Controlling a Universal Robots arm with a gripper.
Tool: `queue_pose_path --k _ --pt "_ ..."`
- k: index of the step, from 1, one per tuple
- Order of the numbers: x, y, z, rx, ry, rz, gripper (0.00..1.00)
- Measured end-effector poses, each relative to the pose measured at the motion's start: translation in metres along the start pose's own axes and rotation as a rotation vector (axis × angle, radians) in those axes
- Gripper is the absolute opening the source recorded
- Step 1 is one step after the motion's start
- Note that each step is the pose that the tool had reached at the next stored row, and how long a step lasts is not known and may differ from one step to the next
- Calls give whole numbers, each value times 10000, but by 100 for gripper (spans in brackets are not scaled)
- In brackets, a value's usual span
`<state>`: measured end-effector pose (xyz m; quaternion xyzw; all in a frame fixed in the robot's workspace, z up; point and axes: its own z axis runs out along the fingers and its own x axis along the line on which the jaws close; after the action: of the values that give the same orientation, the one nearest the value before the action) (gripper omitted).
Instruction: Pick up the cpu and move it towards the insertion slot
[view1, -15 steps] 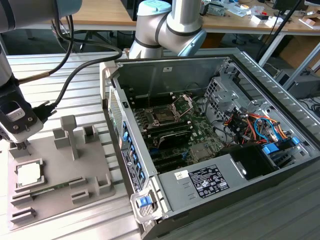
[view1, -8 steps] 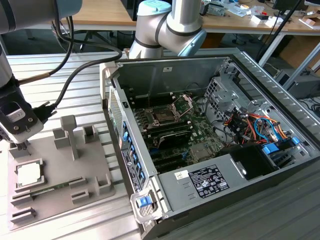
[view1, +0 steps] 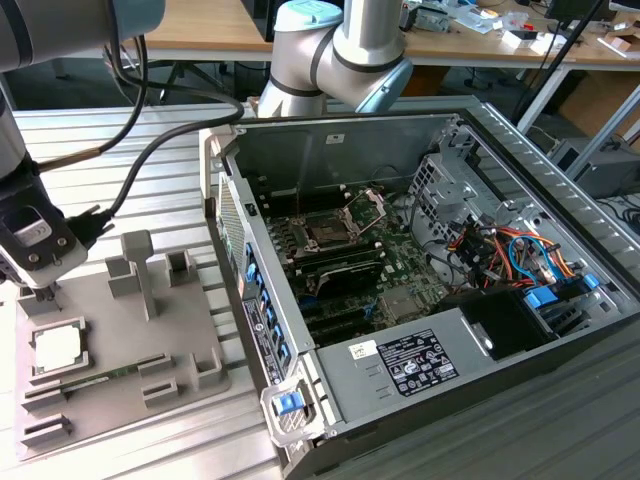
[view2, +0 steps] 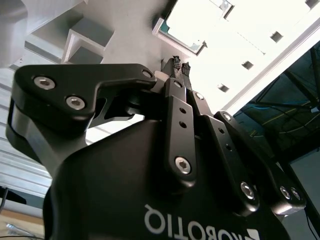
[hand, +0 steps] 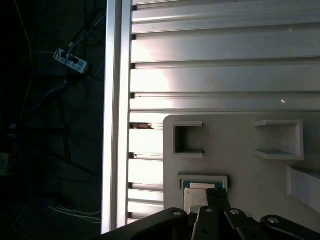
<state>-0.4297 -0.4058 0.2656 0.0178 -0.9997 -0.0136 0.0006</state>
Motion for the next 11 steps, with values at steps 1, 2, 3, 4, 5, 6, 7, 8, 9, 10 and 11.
queue_pose_path --k 1,2,3,4,5,6,7,8,9,10,11 --pt "0 0 3 0 0 0 11" --pt "0 0 7 0 0 0 11" --pt "0 0 9 0 0 0 11" --pt "0 0 11 0 0 0 11" --pt "0 0 14 0 0 0 11" --pt "0 -1 16 0 0 0 11" --pt "0 0 17 0 0 0 11" --pt "0 -1 19 0 0 0 11" --pt "0 -1 21 0 0 0 11" --pt "0 -1 22 0 0 0 11" --pt "0 -1 24 0 0 0 11"
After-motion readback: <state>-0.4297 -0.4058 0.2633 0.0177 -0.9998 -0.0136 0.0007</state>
